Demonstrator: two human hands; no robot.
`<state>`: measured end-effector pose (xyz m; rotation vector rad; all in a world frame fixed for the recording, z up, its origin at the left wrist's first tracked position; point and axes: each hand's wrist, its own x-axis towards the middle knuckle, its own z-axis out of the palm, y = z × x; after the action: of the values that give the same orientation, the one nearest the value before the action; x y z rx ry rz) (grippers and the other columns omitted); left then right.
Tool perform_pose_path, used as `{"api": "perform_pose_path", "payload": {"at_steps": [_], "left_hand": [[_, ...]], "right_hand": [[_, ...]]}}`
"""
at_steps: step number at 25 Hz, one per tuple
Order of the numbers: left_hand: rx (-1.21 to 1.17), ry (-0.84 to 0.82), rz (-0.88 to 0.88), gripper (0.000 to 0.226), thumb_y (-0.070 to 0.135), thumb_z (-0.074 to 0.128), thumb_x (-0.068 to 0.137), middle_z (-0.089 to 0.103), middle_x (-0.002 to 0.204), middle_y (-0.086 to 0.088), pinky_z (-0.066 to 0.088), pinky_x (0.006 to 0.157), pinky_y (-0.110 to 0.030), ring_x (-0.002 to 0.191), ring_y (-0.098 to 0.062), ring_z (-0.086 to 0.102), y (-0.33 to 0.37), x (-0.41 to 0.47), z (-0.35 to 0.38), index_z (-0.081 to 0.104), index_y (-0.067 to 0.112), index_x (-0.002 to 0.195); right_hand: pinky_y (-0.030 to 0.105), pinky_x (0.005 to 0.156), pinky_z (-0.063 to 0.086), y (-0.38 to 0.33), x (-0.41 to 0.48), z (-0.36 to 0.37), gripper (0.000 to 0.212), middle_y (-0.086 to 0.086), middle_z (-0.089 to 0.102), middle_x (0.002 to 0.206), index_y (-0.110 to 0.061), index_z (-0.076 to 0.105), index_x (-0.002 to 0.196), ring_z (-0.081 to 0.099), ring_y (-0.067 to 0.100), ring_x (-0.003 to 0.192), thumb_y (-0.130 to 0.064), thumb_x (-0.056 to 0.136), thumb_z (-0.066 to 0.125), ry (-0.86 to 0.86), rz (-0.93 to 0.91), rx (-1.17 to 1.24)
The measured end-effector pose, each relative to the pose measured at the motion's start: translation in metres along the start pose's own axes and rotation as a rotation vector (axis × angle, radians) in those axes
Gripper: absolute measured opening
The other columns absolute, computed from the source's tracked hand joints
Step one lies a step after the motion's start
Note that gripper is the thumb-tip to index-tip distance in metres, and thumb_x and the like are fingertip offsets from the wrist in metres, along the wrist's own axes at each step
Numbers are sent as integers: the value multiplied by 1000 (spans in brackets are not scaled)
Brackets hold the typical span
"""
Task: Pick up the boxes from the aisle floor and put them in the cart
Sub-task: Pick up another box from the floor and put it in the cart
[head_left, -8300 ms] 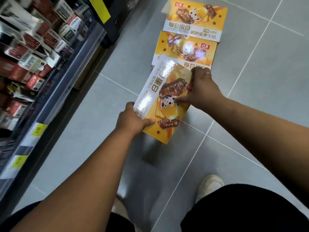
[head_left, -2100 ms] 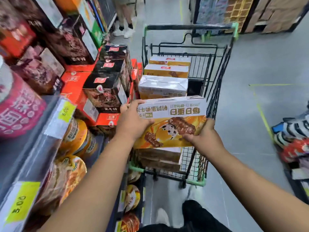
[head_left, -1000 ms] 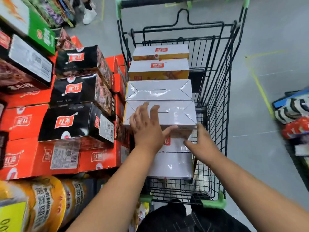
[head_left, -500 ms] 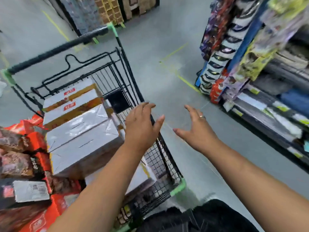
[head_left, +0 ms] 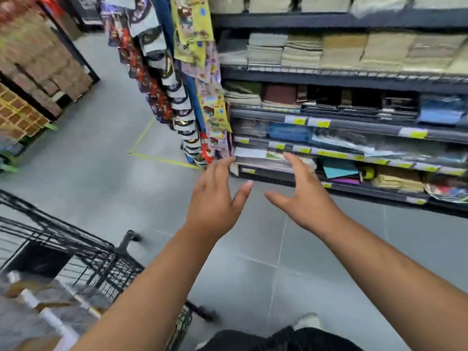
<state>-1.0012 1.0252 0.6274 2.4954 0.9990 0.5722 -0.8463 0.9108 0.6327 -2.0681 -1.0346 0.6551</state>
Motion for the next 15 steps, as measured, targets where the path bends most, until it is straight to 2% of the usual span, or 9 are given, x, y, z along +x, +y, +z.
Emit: {"api": "perform_pose_path", "payload": {"at_steps": [3, 6, 8, 12, 15], "left_hand": [[-74, -26, 94, 65, 59, 37, 90, 53, 132, -3, 37, 103, -34, 123, -18, 46, 67, 35, 35, 46, 15, 137], [-148, -76, 229, 55, 52, 45, 93, 56, 127, -1, 33, 99, -25, 120, -13, 45, 150, 70, 71, 52, 14, 132], [-186, -145, 308, 51, 50, 48, 94, 56, 128, 0, 32, 97, -22, 120, -11, 46, 193, 89, 90, 52, 15, 132], [-180, -287, 507, 53, 55, 41, 92, 55, 127, 4, 36, 96, -25, 119, -14, 49, 262, 131, 134, 51, 20, 130], [-173, -367, 654, 53, 59, 38, 90, 55, 123, 5, 41, 96, -32, 115, -16, 51, 302, 162, 168, 52, 23, 126]], "right_hand": [[21, 100, 30, 36, -4, -68, 87, -3, 27, 154, -35, 20, 150, 33, 15, 138, -41, 82, 73, 80, 43, 29], [19, 94, 30, 72, -11, -143, 86, -2, 30, 151, -33, 22, 151, 37, 13, 133, -42, 81, 72, 195, 80, -2], [21, 96, 33, 92, -14, -181, 85, 0, 35, 148, -32, 25, 149, 39, 14, 131, -40, 80, 74, 286, 103, 17], [21, 98, 34, 131, -22, -244, 86, -4, 35, 147, -33, 28, 148, 38, 10, 132, -39, 77, 77, 459, 205, 82], [28, 101, 40, 157, -23, -285, 88, -5, 35, 145, -38, 28, 146, 42, 10, 129, -38, 74, 79, 577, 291, 130]]}}
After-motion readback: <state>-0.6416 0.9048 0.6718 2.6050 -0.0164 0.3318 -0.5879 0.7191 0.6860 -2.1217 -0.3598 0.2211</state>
